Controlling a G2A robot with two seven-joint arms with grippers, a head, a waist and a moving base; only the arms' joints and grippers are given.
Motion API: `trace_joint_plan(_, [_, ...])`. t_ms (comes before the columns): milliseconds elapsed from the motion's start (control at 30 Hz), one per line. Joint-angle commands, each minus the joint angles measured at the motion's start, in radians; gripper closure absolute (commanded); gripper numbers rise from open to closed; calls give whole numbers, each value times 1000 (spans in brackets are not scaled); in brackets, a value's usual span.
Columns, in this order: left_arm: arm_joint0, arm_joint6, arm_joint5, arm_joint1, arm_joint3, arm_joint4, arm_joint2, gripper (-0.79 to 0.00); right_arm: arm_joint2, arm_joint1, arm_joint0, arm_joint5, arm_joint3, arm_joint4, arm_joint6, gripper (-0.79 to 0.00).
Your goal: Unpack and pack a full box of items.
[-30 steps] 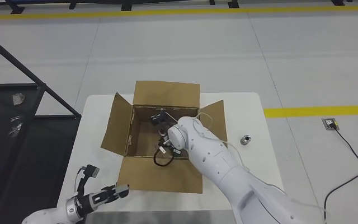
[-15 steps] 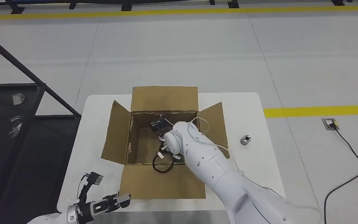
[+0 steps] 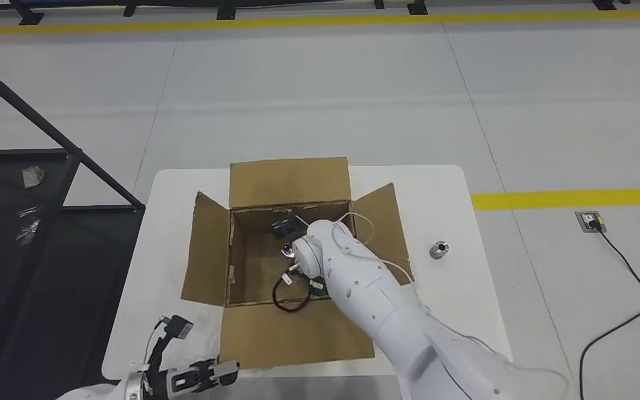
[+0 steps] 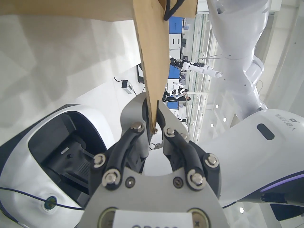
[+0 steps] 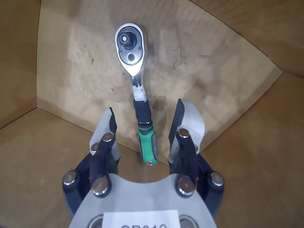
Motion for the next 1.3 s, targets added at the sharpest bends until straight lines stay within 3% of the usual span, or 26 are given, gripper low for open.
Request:
trace_joint_plan(0, [4, -5, 5, 5, -5, -6, 0, 0, 1, -4, 0, -4, 11, -1, -3, -468])
trace_joint_plan(367, [44, -25, 25, 44, -21, -31, -1, 0, 0, -26, -2, -39, 49, -17, -18, -542])
trace_joint_plan(500, [46, -26, 26, 60, -7, -74, -12, 0, -1, -33, -5, -55, 54, -24, -19, -526])
trace_joint_plan(800, [42, -20, 20, 86, -6, -91, 14, 0, 0, -48, -10, -52, 71, -33, -27, -369])
trace_joint_plan(1267, [37, -17, 17, 126, -17, -106, 62, 0, 16, -51, -13, -78, 109, -32, -22, -363])
